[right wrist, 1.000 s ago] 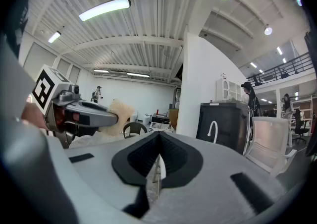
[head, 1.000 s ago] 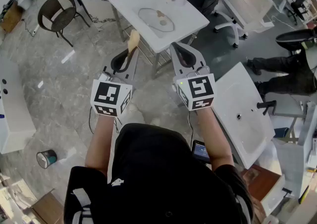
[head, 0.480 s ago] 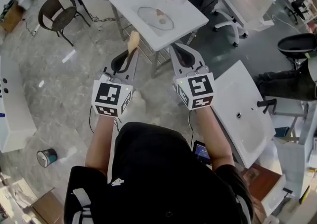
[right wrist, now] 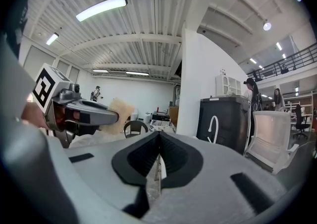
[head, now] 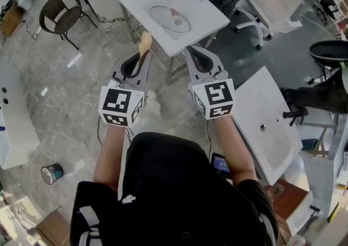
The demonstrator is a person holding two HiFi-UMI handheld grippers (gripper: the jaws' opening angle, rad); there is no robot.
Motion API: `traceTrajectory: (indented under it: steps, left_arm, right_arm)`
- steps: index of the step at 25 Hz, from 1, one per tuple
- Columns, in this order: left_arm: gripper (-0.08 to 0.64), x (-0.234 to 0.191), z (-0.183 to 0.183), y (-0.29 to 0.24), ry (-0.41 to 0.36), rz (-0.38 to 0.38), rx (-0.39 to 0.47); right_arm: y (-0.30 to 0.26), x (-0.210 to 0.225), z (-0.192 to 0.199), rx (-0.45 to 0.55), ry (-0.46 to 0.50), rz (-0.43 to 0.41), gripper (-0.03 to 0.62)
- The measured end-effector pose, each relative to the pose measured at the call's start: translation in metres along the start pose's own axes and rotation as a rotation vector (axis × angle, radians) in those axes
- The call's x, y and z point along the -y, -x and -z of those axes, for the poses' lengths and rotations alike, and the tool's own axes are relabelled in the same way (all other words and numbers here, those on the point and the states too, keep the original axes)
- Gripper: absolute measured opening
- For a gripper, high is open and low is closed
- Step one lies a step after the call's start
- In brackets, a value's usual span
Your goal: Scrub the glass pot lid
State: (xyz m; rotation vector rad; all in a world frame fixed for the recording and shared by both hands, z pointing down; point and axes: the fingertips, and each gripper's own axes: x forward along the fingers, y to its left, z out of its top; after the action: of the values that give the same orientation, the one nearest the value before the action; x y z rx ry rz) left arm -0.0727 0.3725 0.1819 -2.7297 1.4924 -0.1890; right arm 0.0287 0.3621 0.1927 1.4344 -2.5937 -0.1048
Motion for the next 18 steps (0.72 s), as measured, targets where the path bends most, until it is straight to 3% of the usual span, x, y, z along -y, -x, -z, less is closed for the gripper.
traceTrajectory:
  steps: [18]
  left_arm:
    - [0.02,-0.085,0.016,-0.106,0.03,0.006,-0.034]
  right_arm:
    - [-0.119,0.055,0.01,-0.045,-0.007,-0.007,-0.002]
